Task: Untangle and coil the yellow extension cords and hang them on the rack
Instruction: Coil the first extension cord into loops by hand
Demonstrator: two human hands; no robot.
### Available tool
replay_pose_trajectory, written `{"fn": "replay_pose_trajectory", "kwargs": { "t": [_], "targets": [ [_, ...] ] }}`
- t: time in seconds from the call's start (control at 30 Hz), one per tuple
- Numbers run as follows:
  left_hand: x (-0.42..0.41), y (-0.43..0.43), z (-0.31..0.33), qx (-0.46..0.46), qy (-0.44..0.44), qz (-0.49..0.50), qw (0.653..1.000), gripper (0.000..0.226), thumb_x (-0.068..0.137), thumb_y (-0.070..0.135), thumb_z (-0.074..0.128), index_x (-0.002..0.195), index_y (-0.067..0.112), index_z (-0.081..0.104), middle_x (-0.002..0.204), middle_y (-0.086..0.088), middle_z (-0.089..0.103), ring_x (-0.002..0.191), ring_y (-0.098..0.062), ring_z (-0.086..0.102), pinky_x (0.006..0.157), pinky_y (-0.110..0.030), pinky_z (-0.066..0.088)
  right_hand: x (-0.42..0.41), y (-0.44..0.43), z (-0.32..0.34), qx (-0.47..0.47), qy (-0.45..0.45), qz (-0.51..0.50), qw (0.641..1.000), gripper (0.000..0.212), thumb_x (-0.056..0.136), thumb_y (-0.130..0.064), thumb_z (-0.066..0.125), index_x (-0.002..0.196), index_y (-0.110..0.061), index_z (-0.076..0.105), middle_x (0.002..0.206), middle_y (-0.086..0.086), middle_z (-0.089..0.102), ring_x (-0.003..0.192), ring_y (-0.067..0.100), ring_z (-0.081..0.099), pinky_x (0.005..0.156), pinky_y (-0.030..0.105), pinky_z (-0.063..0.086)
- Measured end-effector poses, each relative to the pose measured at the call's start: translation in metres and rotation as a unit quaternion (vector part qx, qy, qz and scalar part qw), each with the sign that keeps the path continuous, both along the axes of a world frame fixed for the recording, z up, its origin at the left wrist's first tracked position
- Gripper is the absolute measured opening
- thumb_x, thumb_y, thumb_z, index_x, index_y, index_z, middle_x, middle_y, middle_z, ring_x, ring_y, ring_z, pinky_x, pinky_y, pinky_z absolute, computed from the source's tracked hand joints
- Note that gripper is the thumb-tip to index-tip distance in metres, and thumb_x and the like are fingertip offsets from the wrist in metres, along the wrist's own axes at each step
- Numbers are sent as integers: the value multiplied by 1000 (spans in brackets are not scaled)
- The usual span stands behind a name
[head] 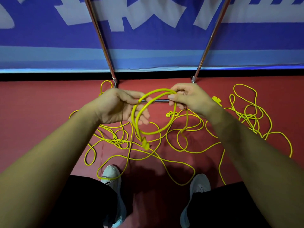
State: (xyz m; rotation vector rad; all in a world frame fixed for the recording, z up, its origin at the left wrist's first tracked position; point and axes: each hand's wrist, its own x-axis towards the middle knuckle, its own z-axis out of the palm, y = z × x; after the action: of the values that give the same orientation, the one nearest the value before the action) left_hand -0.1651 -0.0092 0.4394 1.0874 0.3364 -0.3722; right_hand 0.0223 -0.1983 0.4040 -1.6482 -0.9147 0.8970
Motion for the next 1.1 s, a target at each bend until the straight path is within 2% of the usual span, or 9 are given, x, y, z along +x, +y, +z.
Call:
{"fn": "replay_pose_trajectory", "kwargs": {
  "t": [0.13,0.23,0.3,0.43,0.53,0.6,0.7,0.87,1.1],
  "targets": [
    [4,-18,3,95,29,-57,993,44,96,42,37,114,5,53,62,-22,61,46,-30,62,49,-31,54,-6,6,4,1,-32,32,999,6,92,-11,63,89,-16,65,74,8,71,45,17,44,47,26,35],
    [5,-27,-1,118,-34,-31,992,34,96,38,40,104,7,52,44,-5,37,27,-13,32,39,-19,28,-8,8,11,4,-48,29,998,6,93,-9,63,89,-13,65,75,11,70,46,16,44,45,18,36],
    [6,-23,-4,89,-82,-1,993,27,101,30,41,94,8,54,46,2,29,31,-9,24,45,-27,19,-7,8,15,3,-53,26,998,3,93,-9,65,90,-9,65,77,11,70,49,15,47,47,17,39],
    [7,-13,-5,2,-150,73,986,29,97,23,40,87,9,62,52,6,36,47,-12,34,53,-26,30,-2,4,-1,-59,-85,67,992,10,91,-6,65,83,-13,63,76,-5,69,61,12,54,62,28,46],
    [4,2,2,-31,-180,100,978,35,96,25,38,93,8,69,56,3,34,52,-14,31,56,-29,27,3,-4,-13,-58,-2,49,997,16,93,1,57,84,-12,56,105,3,72,65,14,53,61,34,44],
    [1,11,5,-24,-181,63,981,26,95,26,47,94,8,66,56,4,24,48,-12,23,55,-31,20,-2,-3,-6,1,89,34,995,10,92,-1,58,96,-10,56,111,-2,72,68,16,53,57,27,42],
    [2,11,1,-44,-165,20,985,22,90,28,59,90,7,63,54,5,20,45,-10,18,52,-30,17,-17,9,5,44,139,69,987,37,91,-1,59,125,-12,53,113,-1,69,67,18,52,56,24,39],
    [7,7,-5,23,-144,81,986,39,95,34,44,105,3,67,55,3,34,49,-14,32,56,-30,24,-21,16,4,32,125,4,992,6,93,-7,60,97,-8,65,69,6,60,51,13,41,50,23,32],
    [8,9,-9,33,-131,242,961,49,103,44,33,119,11,65,88,-7,71,79,-18,66,73,-26,51,-4,6,-3,-4,79,17,997,9,96,-8,56,90,-9,64,79,9,66,64,17,53,65,25,44]
  ]
}}
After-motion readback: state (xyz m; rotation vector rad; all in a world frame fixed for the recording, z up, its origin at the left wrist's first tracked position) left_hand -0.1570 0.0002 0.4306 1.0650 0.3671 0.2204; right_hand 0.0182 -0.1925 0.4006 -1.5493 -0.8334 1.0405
